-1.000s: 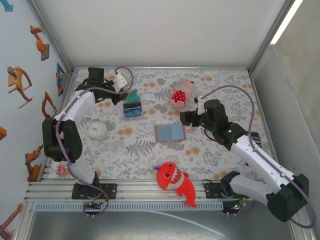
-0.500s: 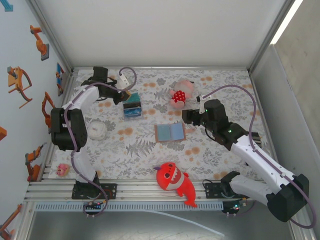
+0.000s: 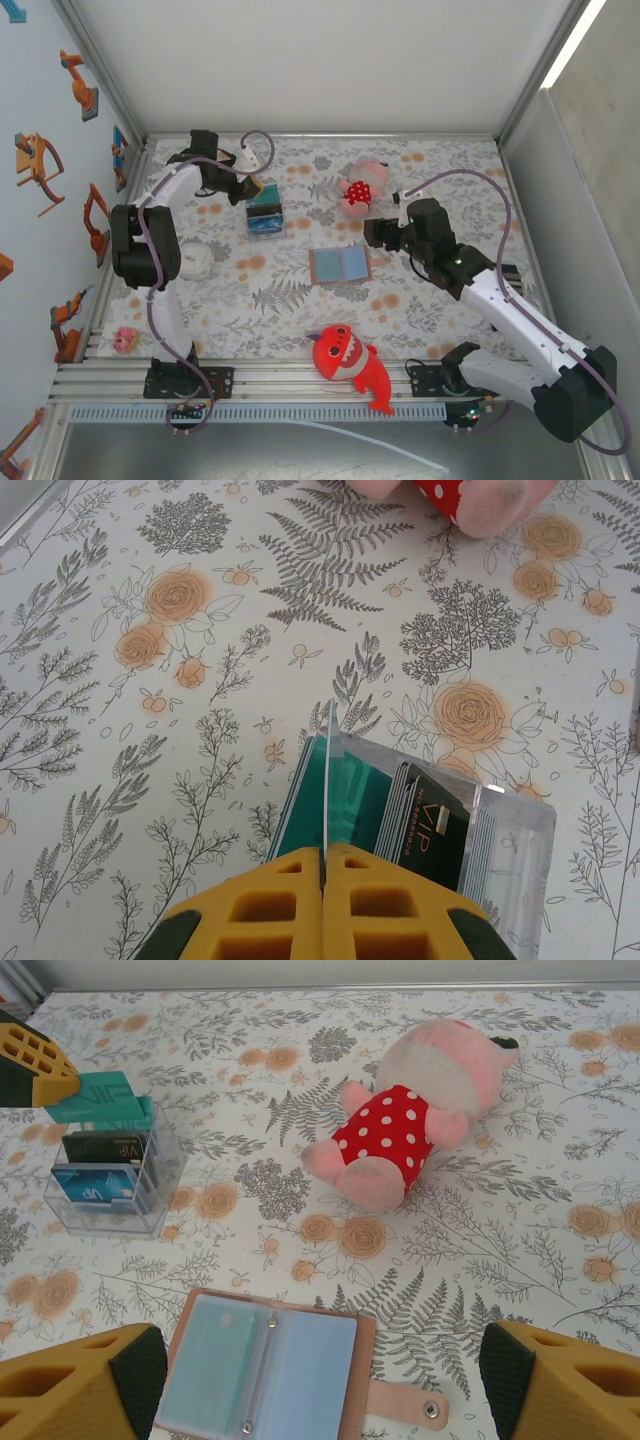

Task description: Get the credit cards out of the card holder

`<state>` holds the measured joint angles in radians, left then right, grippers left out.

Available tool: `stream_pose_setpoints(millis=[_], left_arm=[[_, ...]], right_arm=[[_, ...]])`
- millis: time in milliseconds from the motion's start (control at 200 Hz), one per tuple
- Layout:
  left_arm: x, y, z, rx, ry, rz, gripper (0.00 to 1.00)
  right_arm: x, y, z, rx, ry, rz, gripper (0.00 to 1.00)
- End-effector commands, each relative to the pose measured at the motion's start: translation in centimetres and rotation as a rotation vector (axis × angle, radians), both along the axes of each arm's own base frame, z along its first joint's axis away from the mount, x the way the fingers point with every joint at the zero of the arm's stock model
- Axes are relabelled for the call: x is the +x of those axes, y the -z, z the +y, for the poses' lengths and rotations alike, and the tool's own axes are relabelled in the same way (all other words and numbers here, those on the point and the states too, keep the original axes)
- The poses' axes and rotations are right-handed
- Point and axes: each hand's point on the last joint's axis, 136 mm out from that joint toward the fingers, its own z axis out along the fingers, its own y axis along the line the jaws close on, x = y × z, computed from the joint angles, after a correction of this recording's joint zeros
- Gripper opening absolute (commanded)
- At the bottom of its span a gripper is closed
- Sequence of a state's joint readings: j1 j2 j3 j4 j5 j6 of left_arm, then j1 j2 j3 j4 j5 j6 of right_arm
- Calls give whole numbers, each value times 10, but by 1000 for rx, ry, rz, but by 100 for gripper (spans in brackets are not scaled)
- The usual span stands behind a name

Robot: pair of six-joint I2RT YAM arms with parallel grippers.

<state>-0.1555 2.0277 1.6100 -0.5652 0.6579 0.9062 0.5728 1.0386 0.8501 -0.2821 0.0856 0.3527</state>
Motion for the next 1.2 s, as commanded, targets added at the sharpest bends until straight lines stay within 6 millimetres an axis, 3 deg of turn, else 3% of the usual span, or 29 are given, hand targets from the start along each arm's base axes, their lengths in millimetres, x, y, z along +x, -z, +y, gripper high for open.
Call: stream_pose_setpoints(millis=[0,596,896,1197], left_arm=[[1,4,-2,-16,22,23,0],[10,9,-24,-80,-55,26,0],[9,10,-19,-62,-93,36,17],[2,-19,-16,-68,-101,-4,20]], right_arm=[[3,-3,-3,8,29,-5,81],[0,0,-2,4,16,5,80],[-4,1,-5,4,16,6,81],[-3,0,-5,10,24,14,85]])
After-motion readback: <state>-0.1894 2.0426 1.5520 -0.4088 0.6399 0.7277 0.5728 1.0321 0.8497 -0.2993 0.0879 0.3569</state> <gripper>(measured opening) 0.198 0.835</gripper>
